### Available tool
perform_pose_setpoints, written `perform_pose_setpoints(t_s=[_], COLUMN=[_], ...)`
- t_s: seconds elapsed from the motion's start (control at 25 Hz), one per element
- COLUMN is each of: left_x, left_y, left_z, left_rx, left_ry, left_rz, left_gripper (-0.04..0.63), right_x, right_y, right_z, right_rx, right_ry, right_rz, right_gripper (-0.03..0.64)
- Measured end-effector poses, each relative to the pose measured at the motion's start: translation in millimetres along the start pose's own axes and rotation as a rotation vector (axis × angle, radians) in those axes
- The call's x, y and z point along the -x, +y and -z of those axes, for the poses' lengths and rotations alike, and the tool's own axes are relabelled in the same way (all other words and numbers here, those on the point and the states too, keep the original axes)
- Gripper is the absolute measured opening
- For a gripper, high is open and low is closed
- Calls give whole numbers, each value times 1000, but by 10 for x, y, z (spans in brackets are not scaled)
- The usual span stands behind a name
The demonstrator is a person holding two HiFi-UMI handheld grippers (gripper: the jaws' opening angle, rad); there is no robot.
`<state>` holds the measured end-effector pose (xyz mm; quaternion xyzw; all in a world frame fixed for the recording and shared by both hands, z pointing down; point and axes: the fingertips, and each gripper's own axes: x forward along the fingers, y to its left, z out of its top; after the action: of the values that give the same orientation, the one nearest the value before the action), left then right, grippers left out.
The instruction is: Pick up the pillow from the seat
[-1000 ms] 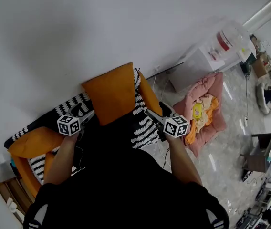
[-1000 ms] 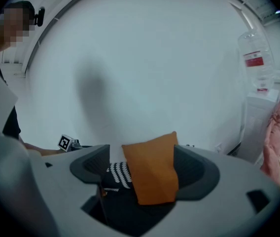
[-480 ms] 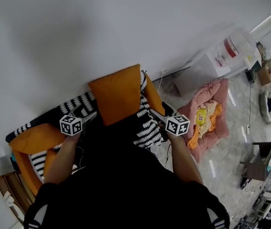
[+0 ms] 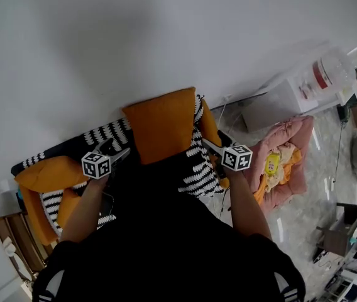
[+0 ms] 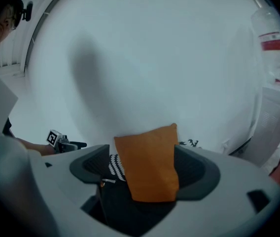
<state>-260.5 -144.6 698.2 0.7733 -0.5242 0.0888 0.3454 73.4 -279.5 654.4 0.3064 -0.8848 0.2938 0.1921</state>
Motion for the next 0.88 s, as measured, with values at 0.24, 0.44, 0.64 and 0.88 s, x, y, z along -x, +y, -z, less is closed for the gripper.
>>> perform_pose_setpoints(t_s=[0.24,0.44,0.64,0.88], left_x=[-172,-347,-525,-704], left_y=[102,163,235,321], left_z=[-20,-52,-102,-118], left_rx=[26,28,29,28], left_ry=[17,44,59,84], left_rz=[-35,-45,-54,-63], left_gripper=[414,414,414,414], right_x=[-249,-470,-705,-1025], right_y=[-377,-554,-678,-796], right_z=[-3,4,11,126], right_rx=[-18,-23,-20,-23], right_ry=[42,78,104,138], right_rz=[-2,-16,-40,-51], right_gripper=[403,403,407,408])
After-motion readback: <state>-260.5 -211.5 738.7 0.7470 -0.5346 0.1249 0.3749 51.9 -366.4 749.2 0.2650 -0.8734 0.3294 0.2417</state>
